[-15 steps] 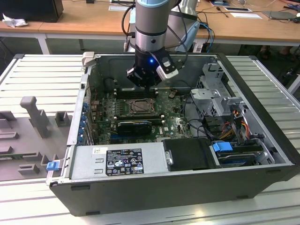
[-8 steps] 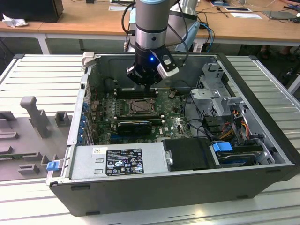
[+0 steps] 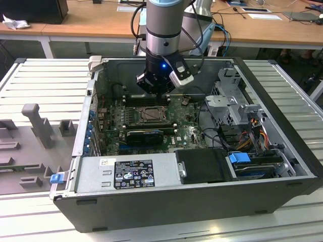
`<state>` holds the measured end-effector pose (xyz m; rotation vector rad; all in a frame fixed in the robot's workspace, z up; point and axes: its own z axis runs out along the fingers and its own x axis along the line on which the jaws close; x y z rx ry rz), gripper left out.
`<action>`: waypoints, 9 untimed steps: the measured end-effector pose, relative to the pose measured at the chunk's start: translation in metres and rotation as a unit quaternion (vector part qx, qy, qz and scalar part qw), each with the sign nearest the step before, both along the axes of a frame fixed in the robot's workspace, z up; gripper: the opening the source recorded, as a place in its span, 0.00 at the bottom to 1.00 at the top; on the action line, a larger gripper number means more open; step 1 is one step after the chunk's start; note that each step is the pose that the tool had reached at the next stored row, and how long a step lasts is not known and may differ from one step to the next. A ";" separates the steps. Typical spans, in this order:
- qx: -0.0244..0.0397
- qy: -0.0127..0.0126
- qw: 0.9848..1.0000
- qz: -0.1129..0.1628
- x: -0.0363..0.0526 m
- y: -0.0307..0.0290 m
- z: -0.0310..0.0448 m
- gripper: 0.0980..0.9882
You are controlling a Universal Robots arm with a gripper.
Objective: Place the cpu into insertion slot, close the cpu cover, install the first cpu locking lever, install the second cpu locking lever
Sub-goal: 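Install the second cpu locking lever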
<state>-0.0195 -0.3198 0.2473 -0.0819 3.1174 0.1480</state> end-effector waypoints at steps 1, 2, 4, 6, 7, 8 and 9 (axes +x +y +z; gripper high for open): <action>0.000 0.000 1.000 0.000 0.0000 -0.0001 0.0010 0.01; 0.000 0.000 1.000 0.000 0.0001 -0.0001 0.0023 0.01; 0.000 0.000 1.000 0.000 0.0001 -0.0003 0.0056 0.01; 0.000 0.000 1.000 0.000 0.0001 -0.0008 0.0061 0.01; 0.000 0.000 1.000 0.000 0.0001 -0.0016 0.0061 0.01; 0.000 0.000 1.000 0.000 0.0001 -0.0035 0.0061 0.01; 0.000 0.000 1.000 0.000 0.0001 -0.0053 0.0061 0.01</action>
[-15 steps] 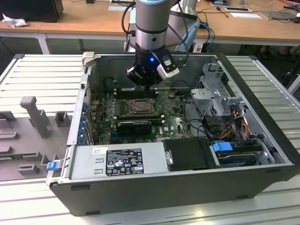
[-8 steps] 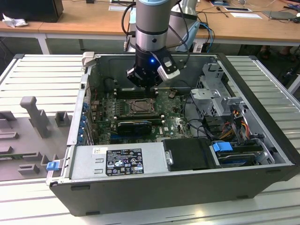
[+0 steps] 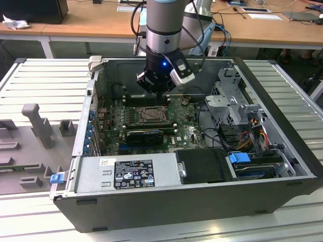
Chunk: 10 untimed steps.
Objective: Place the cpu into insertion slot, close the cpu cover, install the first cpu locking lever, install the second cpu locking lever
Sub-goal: 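Install the second cpu locking lever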
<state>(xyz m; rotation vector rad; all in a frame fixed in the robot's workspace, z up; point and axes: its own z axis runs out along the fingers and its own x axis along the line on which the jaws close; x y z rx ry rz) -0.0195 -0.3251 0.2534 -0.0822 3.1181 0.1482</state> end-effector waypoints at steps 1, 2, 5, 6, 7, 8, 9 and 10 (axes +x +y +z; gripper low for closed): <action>0.000 0.000 1.000 0.000 0.0000 -0.0033 0.0000 0.01; 0.000 0.000 1.000 0.000 0.0000 -0.0058 -0.0001 0.01; 0.000 0.001 1.000 0.000 0.0000 -0.0155 -0.0007 0.01; 0.000 0.002 1.000 0.000 0.0000 -0.0218 -0.0021 0.01; 0.000 0.002 1.000 0.000 0.0000 -0.0254 -0.0040 0.01; 0.000 0.003 1.000 0.000 0.0000 -0.0270 -0.0057 0.01; 0.000 0.003 1.000 0.000 0.0000 -0.0280 -0.0065 0.01; 0.000 0.003 1.000 0.000 0.0000 -0.0285 -0.0065 0.01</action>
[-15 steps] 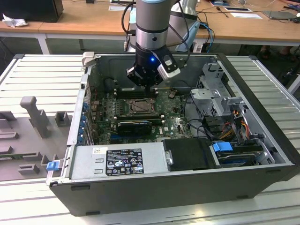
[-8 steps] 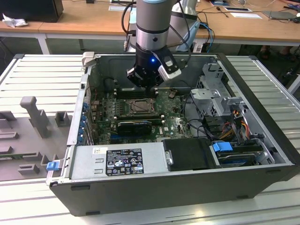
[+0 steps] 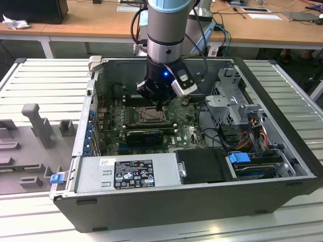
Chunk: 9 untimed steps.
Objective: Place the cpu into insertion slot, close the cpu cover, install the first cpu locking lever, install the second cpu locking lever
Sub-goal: 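Install the second cpu locking lever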
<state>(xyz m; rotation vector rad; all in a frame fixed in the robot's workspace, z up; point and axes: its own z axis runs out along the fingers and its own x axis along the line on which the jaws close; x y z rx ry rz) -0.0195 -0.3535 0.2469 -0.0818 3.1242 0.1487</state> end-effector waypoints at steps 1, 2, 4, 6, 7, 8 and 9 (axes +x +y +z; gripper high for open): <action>0.000 0.000 1.000 0.000 0.0000 -0.0006 -0.0001 0.01; 0.000 0.000 1.000 0.000 0.0001 -0.0020 -0.0004 0.01; 0.000 0.000 1.000 0.000 0.0000 -0.0049 -0.0009 0.01; 0.000 0.000 1.000 0.000 0.0000 -0.0069 -0.0013 0.01; 0.000 0.001 1.000 0.000 0.0000 -0.0076 -0.0017 0.01; 0.000 0.003 1.000 0.000 0.0000 -0.0083 -0.0026 0.01; 0.000 0.004 1.000 0.000 0.0000 -0.0091 -0.0032 0.01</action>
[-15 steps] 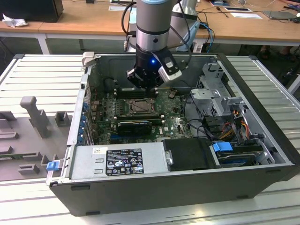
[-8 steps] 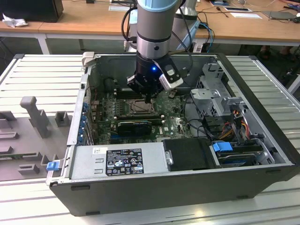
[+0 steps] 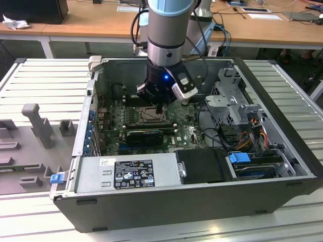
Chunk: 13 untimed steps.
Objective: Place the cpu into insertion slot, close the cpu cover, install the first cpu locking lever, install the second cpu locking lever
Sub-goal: 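Install the second cpu locking lever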
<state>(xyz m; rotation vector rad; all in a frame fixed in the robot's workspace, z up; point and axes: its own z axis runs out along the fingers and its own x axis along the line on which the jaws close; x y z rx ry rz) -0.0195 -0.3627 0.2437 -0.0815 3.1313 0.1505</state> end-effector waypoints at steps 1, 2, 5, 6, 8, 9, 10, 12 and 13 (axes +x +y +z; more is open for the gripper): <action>0.001 0.000 1.000 0.000 0.0000 -0.0018 -0.0008 0.01; 0.001 0.001 1.000 0.000 0.0000 -0.0042 -0.0020 0.01; 0.002 0.001 1.000 0.000 -0.0054 -0.0066 -0.0048 0.01; 0.002 0.001 1.000 0.000 -0.0065 -0.0071 -0.0054 0.01; 0.002 0.001 1.000 0.000 -0.0142 -0.0097 -0.0068 0.01; 0.002 0.001 1.000 0.000 -0.0226 -0.0108 -0.0075 0.01; 0.002 0.001 1.000 0.000 -0.0274 -0.0111 -0.0079 0.01; 0.002 0.001 1.000 0.000 -0.0341 -0.0117 -0.0093 0.01; 0.003 0.001 1.000 0.000 -0.0347 -0.0117 -0.0102 0.01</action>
